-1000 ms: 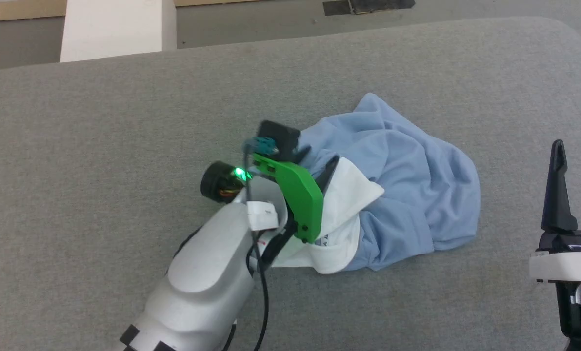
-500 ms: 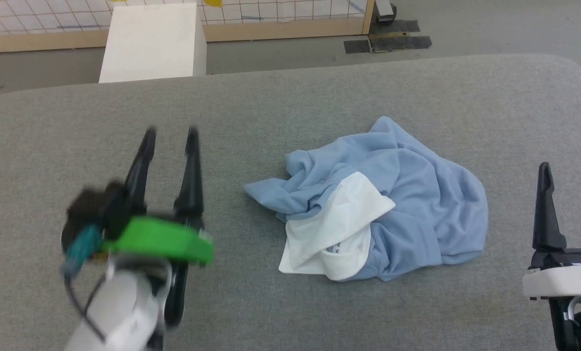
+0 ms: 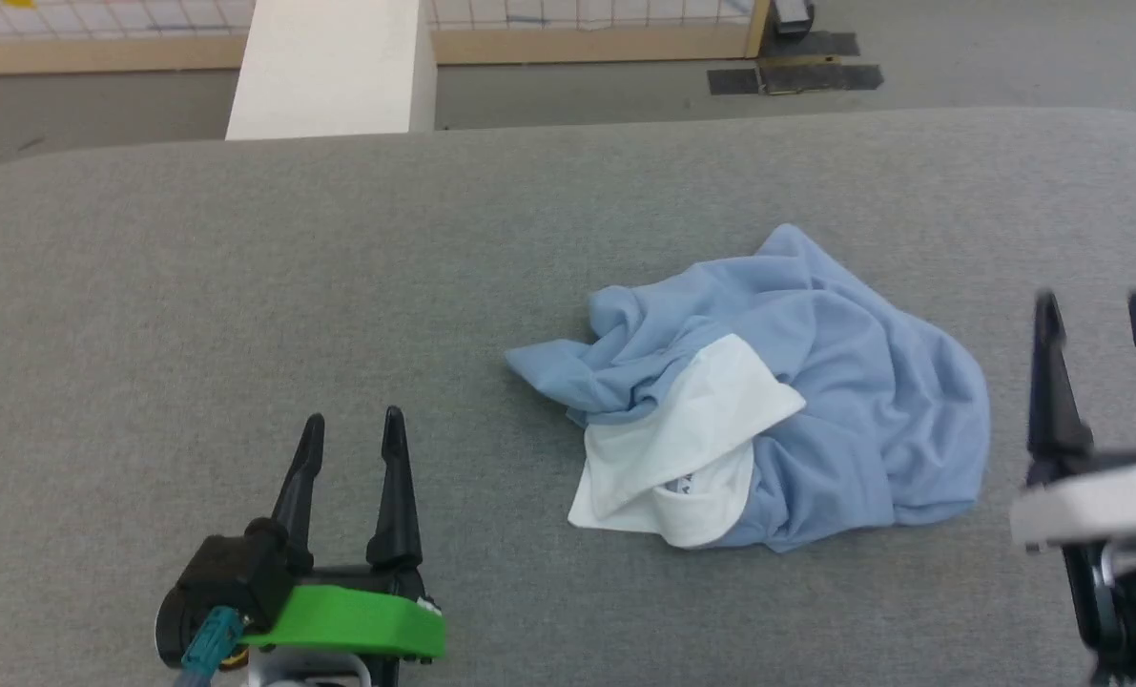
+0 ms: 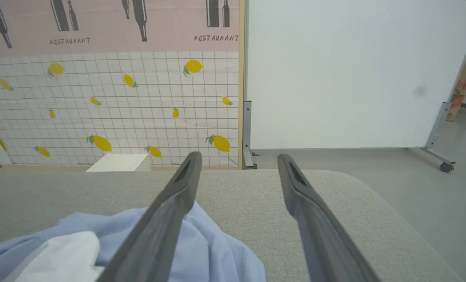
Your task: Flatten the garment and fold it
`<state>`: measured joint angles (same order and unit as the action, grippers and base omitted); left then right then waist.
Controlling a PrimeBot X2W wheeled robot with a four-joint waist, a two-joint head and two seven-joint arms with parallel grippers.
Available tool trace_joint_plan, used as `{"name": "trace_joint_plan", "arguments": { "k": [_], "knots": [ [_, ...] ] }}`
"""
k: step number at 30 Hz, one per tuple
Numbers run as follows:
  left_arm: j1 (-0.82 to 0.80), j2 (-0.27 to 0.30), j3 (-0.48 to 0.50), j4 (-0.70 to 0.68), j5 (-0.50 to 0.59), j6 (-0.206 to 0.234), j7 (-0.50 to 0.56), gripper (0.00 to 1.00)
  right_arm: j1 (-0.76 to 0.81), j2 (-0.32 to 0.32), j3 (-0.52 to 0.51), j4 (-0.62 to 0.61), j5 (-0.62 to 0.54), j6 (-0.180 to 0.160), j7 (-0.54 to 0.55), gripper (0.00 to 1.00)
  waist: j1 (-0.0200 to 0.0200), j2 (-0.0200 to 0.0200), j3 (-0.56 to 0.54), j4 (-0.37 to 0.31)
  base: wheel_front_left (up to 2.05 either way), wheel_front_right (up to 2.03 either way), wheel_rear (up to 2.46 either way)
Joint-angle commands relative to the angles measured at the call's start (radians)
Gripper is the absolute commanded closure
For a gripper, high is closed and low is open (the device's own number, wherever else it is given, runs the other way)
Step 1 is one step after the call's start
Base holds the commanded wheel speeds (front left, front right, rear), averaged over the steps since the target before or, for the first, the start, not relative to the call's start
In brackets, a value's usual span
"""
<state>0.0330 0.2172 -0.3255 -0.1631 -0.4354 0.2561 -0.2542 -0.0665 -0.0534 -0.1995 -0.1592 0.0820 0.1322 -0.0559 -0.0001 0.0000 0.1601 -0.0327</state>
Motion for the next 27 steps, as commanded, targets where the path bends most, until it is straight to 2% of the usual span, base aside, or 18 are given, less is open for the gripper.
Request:
{"name": "trace_joint_plan", "arguments": {
  "k": [1, 4, 7, 9, 15, 18, 25, 26, 27],
  "knots": [
    [-0.027, -0.007, 0.008, 0.006, 0.020, -0.011, -0.007, 0.00, -0.062, -0.014, 0.019, -0.009, 0.014, -0.002, 0.046, 0.00, 0.0001, 0.0000, 0.031, 0.027, 0.00, 0.00, 0.00],
    [-0.048, -0.019, 0.014, 0.012, 0.039, -0.026, -0.007, 0.00, -0.163, -0.069, 0.058, 0.003, 0.077, -0.002, 0.173, 0.00, 0.0001, 0.0000, 0.065, 0.046, 0.00, 0.00, 0.00],
    [-0.065, -0.033, 0.013, 0.023, 0.055, -0.039, -0.007, 0.00, -0.270, -0.164, 0.114, 0.056, 0.133, -0.002, 0.344, 0.00, 0.0001, 0.0000, 0.108, 0.069, 0.00, 0.00, 0.00],
    [-0.075, -0.046, 0.014, 0.028, 0.065, -0.043, -0.007, 0.00, -0.336, -0.205, 0.134, 0.105, 0.168, -0.002, 0.450, 0.00, 0.0001, 0.0000, 0.135, 0.082, 0.00, 0.00, 0.00],
    [-0.102, -0.087, 0.002, 0.049, 0.094, -0.067, -0.007, 0.00, -0.465, -0.266, 0.167, 0.281, 0.223, -0.002, 0.713, 0.00, 0.0001, 0.0000, 0.196, 0.130, 0.00, 0.00, 0.00],
    [-0.114, -0.104, -0.007, 0.060, 0.105, -0.082, -0.008, 0.00, -0.481, -0.284, 0.173, 0.362, 0.220, -0.002, 0.802, 0.00, 0.0001, 0.0000, 0.214, 0.157, 0.00, 0.00, 0.00],
    [-0.123, -0.124, -0.008, 0.081, 0.117, -0.106, -0.008, 0.00, -0.439, -0.318, 0.219, 0.494, 0.248, -0.002, 0.907, 0.00, 0.0001, 0.0000, 0.210, 0.201, 0.00, 0.00, 0.00],
    [-0.121, -0.126, -0.006, 0.085, 0.118, -0.109, -0.008, 0.00, -0.433, -0.317, 0.218, 0.505, 0.252, -0.002, 0.909, 0.31, 0.0001, 0.0000, 0.203, 0.205, 0.00, 0.00, 0.00],
    [-0.119, -0.128, -0.004, 0.088, 0.118, -0.112, -0.008, 0.00, -0.429, -0.319, 0.216, 0.509, 0.249, -0.002, 0.897, 1.00, 0.0001, 0.0000, 0.197, 0.208, 0.00, 0.00, 0.00]
  ]
}}
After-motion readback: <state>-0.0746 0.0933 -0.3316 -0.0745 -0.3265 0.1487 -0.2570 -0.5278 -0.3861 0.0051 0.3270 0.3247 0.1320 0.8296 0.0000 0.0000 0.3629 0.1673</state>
